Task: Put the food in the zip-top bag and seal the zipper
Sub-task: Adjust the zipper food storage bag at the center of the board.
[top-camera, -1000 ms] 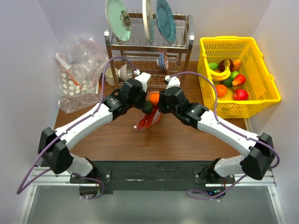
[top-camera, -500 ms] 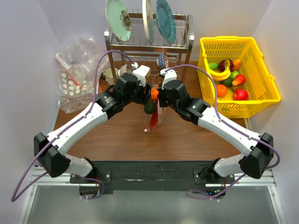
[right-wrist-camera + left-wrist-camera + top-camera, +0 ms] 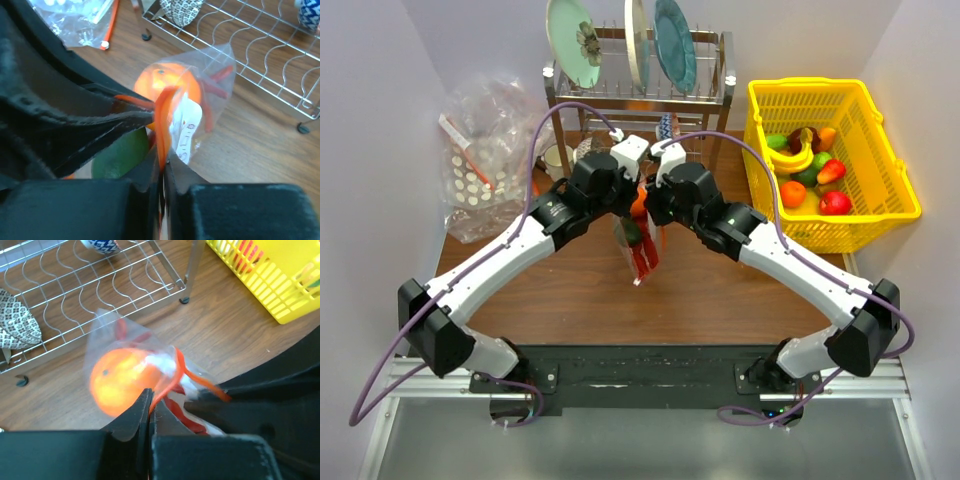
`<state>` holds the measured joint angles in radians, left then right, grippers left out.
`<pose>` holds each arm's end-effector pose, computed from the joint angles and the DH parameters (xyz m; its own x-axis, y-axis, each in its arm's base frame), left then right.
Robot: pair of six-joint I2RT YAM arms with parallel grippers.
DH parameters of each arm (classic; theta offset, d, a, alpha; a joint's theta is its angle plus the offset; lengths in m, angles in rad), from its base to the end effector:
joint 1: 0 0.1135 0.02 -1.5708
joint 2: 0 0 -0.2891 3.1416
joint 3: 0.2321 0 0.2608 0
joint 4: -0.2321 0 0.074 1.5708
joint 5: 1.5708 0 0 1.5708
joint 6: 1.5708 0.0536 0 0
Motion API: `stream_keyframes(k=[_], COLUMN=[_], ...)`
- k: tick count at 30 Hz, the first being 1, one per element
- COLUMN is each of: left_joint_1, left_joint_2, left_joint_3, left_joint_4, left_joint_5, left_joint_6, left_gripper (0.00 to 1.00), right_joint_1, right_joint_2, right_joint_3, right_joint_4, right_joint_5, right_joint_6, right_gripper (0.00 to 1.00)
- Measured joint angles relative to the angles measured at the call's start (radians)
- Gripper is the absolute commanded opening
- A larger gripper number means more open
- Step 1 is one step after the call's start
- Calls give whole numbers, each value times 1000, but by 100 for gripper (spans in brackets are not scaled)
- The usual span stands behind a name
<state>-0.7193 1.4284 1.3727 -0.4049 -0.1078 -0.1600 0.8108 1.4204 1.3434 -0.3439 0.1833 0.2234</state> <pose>0.2669 -0.2261 0.3889 -0.4229 0.1598 -0.8920 0.5218 0.8477 -0.0955 0.2482 0.2470 0.3879 -0.4070 -0.1120 -0.9065 -0.5208 0.8438 0.1296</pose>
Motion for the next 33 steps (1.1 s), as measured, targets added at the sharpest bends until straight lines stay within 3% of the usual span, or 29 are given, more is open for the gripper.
stream_keyframes(k=[1,2,7,11,12,13,18,23,33], left_joint_1=[0,0,0,0,0,0,0,0,0], left_joint_2=[1,2,11,17,17,17,20,29,64], left_joint_3=[0,0,3,16,18,19,26,28,87], left_joint_4=[0,0,-27,-49,-51,-53,-57,-61,-98], left_joint_5=[-8,-15,-59,-79,-80,-81,-81,-84,-98], left_joint_6=[-1,-4,-23,-42,-46,-50,-69,-91,-137], left_gripper=[0,0,0,0,0,0,0,0,0], right_joint_1=[0,0,0,0,0,0,0,2,61], right_joint_2=[0,-1,-69,-166,-192,-218,-284,-235,-84], right_joint_3=[0,-3,-84,-139,-147,-153,-159,-184,-222], right_joint_4=[1,7,37,32,30,30,45,102,162], right_joint_5=[-4,-7,-19,-42,-53,-69,-169,-231,-129], right_joint_6=[3,7,31,55,64,76,148,224,301], right_gripper=[39,46,51,24,7,1,0,0,0])
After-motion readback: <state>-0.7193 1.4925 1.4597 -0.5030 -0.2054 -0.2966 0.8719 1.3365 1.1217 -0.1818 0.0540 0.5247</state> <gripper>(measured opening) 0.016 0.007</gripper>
